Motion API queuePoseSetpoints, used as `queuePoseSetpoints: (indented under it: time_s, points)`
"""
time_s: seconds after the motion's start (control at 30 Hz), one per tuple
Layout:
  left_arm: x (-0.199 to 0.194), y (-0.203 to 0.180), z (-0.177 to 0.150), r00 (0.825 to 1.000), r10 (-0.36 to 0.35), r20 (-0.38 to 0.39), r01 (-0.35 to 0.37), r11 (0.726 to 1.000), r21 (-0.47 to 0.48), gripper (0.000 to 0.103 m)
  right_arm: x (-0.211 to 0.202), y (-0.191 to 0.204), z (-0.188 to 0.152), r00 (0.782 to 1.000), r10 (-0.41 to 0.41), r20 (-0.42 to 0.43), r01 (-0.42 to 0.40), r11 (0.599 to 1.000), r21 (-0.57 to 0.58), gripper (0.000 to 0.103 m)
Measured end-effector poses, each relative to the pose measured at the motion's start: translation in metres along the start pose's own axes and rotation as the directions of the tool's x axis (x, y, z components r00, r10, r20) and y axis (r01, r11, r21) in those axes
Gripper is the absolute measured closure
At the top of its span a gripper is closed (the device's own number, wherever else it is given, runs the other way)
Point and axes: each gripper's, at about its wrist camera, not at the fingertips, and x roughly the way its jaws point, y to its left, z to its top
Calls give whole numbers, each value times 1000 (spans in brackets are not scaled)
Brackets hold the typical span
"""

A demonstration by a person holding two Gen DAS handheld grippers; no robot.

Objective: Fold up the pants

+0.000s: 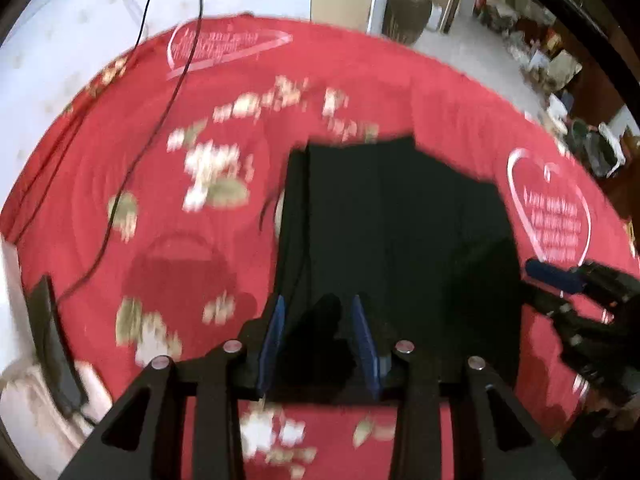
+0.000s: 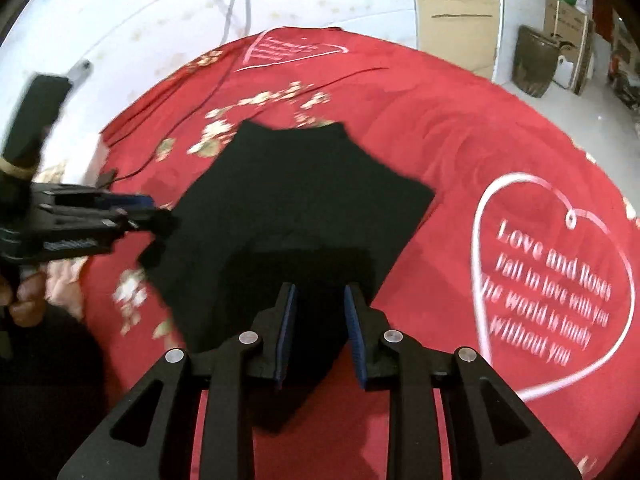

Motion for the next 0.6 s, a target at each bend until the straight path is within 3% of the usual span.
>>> queuePoseSetpoints:
  time_s: [0.13,0.23,0.33,0.6]
  points:
    - [14,-16,41,993,-66,96,67,998,-6,65,13,-14,30,999,-17,33,16,1000,13,78]
    - [39,-23,64,993,-48,110,50,999,-16,65,32,-29,44,999,-49,14,48,998,38,78]
    - [61,-18,68,995,-38,88,42,998,-46,64,47,-43,49,997,-71,-16,72,995,67,78]
    - [55,-16,58,990,-39,135,44,998,-38,62,48,-43,49,999,-54,-1,54,995,87,78]
